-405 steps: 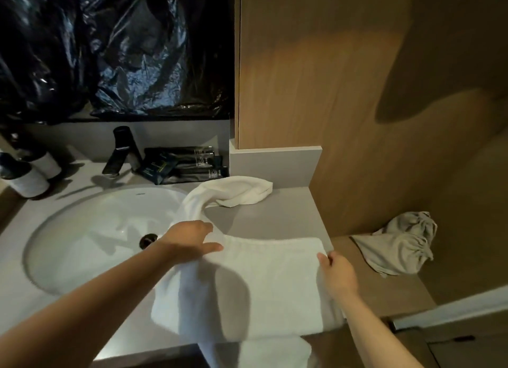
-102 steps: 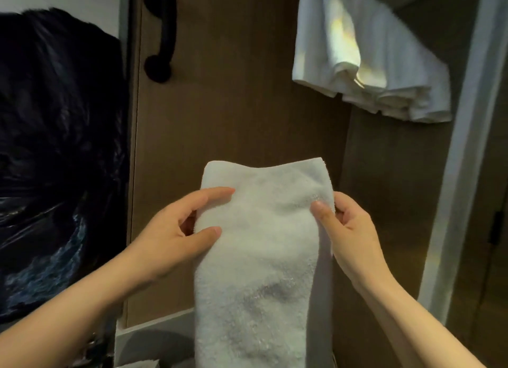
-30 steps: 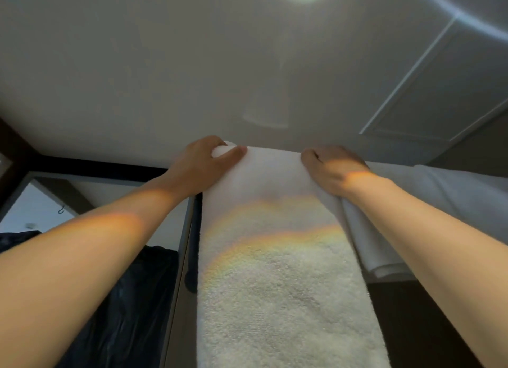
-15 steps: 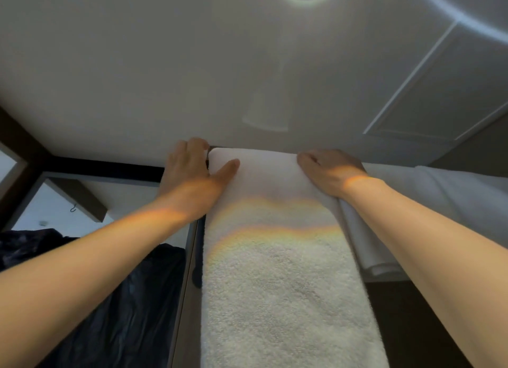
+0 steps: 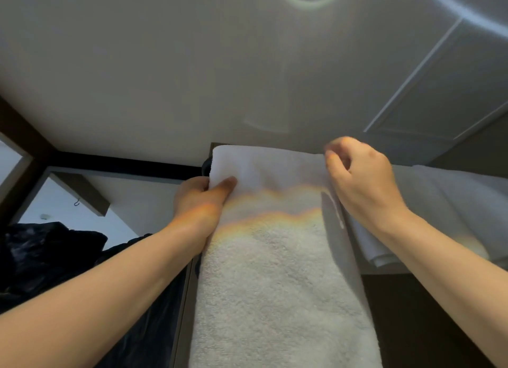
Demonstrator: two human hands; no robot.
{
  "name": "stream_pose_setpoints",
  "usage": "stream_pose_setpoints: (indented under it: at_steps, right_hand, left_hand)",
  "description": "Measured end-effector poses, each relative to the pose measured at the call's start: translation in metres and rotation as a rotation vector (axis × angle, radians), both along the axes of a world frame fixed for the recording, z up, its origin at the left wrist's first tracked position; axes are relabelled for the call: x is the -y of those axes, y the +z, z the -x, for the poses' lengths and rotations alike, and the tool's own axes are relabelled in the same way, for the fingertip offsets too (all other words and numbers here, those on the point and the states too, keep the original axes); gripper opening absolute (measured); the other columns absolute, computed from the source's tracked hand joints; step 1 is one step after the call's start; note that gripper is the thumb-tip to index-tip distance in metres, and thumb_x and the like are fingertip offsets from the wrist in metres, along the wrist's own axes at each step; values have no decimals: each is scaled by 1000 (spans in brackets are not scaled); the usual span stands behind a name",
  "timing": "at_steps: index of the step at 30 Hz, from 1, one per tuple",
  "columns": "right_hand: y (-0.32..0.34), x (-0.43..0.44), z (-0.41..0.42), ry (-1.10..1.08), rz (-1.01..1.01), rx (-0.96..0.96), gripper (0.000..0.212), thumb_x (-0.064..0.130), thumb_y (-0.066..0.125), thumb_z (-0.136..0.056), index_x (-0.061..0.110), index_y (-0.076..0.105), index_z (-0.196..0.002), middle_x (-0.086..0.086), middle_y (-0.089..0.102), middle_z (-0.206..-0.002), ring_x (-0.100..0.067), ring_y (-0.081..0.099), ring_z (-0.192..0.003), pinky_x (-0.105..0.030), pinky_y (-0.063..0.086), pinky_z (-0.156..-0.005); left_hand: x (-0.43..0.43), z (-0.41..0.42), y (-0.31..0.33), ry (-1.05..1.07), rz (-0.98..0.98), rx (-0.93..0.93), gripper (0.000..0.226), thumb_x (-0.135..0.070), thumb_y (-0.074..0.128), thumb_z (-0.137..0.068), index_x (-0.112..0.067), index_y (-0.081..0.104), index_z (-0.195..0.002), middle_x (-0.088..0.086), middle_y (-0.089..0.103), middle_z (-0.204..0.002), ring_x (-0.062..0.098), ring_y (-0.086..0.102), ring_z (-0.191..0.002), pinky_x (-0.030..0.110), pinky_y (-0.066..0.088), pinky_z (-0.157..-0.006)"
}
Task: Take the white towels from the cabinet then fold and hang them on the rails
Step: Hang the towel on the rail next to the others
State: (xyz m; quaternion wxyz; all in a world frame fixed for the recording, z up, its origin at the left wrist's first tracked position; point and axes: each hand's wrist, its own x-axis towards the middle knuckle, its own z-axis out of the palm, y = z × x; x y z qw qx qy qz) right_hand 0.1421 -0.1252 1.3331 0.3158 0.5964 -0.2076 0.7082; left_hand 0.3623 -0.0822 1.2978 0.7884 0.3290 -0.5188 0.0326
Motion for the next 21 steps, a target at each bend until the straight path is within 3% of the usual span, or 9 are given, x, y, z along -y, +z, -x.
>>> stream_pose_setpoints:
  at_steps: [2,5,8,10,13,16,18,21]
  right_hand:
    - [-17,-1,5,-4,-131,-21,27,26,50,-96,8,66,-84,-10,67,-82,-30,59,-83,-36,40,-68]
    - [-23,-1,4,51,-371,-46,49,36,47,-99,4,55,-63,-14,63,-67,-37,61,-76,-43,50,-72]
    - [-20,6,-1,334,-599,8,47,41,50,-98,9,49,-64,-10,51,-62,-31,58,-65,-40,51,-68]
    - [-18,11,-2,530,-677,65,44,39,56,-96,7,51,-66,-11,46,-62,-25,47,-56,-33,41,-58]
    - [-12,12,-4,567,-557,108,49,37,63,-92,-10,61,-77,-21,52,-64,-24,47,-59,-36,37,-58]
    - [4,6,-9,331,-315,143,53,34,63,-91,8,44,-49,-7,37,-47,-22,36,-52,-36,29,-52]
    - [21,4,-12,265,-272,159,58,34,63,-92,12,34,-47,-2,30,-47,-25,33,-57,-36,24,-54]
    - [50,13,-15,215,-330,200,48,42,63,-91,12,48,-55,-8,46,-59,-24,48,-71,-32,35,-65]
  left_hand:
    - [0,-2,0,5,12,14,42,-36,68,-86,5,65,-91,22,70,-90,33,68,-76,44,55,-70]
    - [1,-2,0,9,15,25,42,-37,67,-87,5,65,-92,22,70,-91,38,68,-83,47,55,-74]
    - [1,-2,-3,10,24,22,38,-36,67,-87,2,67,-90,19,71,-89,35,69,-82,47,56,-76]
    - [1,-3,-4,15,36,22,37,-35,67,-88,2,66,-90,19,71,-90,34,68,-79,44,55,-73]
    - [-4,-5,2,34,73,19,38,-33,68,-88,4,66,-91,20,70,-87,29,63,-70,37,50,-67]
    - [-9,-9,24,120,101,46,39,-34,67,-88,5,66,-84,14,62,-78,20,53,-67,30,38,-62]
    - [-12,-11,45,192,86,79,35,-36,65,-89,-3,62,-77,11,53,-77,18,47,-71,30,31,-59]
    - [-11,-10,71,279,23,130,32,-38,61,-91,-17,53,-67,7,53,-80,20,50,-79,30,37,-64]
